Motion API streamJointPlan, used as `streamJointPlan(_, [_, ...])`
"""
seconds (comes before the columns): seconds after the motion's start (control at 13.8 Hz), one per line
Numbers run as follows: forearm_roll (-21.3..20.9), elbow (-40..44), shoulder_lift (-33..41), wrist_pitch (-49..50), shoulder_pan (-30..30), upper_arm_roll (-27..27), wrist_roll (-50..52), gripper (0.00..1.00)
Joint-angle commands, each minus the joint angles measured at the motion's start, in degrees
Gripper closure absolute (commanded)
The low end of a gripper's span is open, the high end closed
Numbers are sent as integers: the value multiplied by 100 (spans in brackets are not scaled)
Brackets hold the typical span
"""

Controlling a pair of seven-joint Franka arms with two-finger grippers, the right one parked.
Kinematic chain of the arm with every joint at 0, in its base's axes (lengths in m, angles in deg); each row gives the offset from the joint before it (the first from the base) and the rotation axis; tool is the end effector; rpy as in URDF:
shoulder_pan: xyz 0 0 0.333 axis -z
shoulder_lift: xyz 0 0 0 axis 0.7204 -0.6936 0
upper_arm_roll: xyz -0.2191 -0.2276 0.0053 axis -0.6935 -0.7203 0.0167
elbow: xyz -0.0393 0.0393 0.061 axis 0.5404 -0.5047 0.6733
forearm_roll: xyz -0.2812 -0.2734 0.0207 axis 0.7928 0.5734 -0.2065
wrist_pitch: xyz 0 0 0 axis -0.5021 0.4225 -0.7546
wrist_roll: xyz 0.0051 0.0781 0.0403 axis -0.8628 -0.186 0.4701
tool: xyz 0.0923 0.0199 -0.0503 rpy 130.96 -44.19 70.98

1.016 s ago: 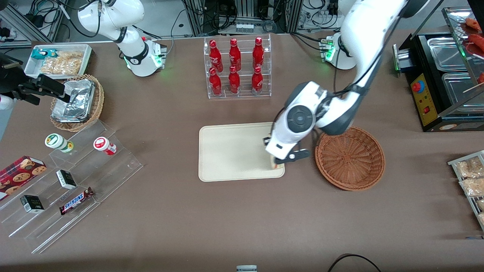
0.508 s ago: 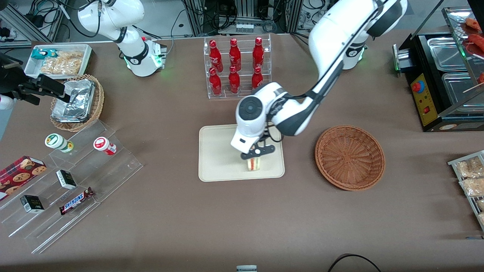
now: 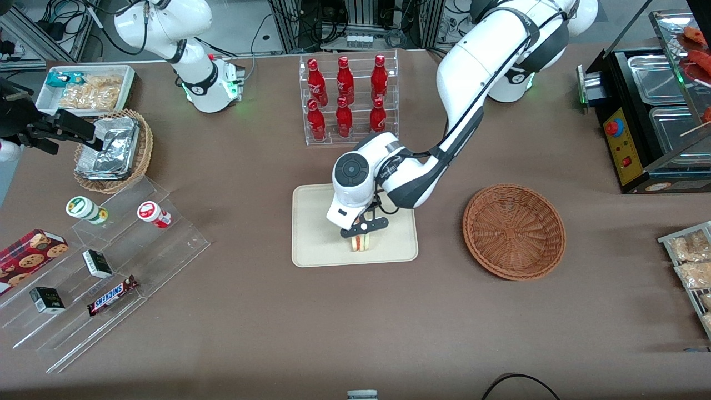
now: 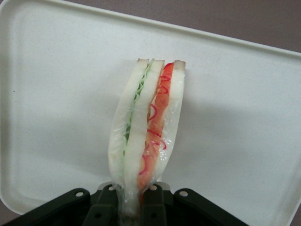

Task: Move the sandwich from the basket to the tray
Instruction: 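Carry the sandwich with the left gripper over the cream tray, then lower the sandwich onto the tray and open the left gripper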

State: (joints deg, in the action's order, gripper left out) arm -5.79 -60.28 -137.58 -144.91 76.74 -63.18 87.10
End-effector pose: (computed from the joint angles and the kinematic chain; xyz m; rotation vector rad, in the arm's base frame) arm 0.5143 -0.5274 0.2456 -3.1071 -0.3965 0.1503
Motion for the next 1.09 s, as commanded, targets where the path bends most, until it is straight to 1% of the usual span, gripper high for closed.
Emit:
streamJointPlan(0.0, [-68, 226, -182, 61, 55, -33, 158, 87])
streamJointPlan(0.15, [-77, 226, -200, 61, 212, -51, 271, 79])
streamJointPlan(0.22, [-77, 226, -226, 52, 222, -51, 350, 68])
streamJointPlan(0.29, [-77, 226, -227, 52, 222, -51, 369, 51])
streamJointPlan(0.36, [-68, 226, -218, 43, 222, -51, 378, 1])
streamJointPlan(0.58, [-24, 234, -139, 52, 90, -51, 360, 0])
streamJointPlan(0.87, [-51, 226, 317, 175, 46, 11, 290, 0])
streamJointPlan(1.02, [-86, 217, 537, 490, -243, -7, 237, 0])
